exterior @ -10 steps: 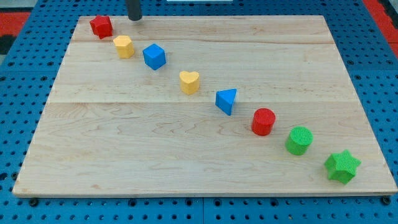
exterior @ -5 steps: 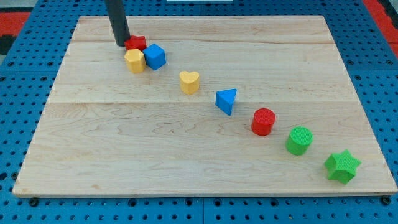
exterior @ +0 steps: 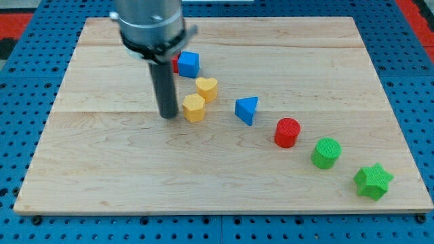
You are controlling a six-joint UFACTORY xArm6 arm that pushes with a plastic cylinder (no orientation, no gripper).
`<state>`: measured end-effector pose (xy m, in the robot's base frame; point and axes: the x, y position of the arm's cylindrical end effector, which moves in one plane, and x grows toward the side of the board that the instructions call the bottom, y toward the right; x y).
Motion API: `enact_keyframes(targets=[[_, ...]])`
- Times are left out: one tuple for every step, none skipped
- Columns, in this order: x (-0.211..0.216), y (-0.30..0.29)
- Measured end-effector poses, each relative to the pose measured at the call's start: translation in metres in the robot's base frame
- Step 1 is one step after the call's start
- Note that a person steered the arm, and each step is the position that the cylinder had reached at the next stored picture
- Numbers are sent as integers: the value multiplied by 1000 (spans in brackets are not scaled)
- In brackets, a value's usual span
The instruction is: Move the yellow hexagon diagonally to the bottom left of the blue triangle
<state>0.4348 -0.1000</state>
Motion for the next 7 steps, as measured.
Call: enact_keyframes(targets=[[-26, 10], [-26, 64], [2, 82], [55, 82], [27, 83], [3, 45], [72, 77]])
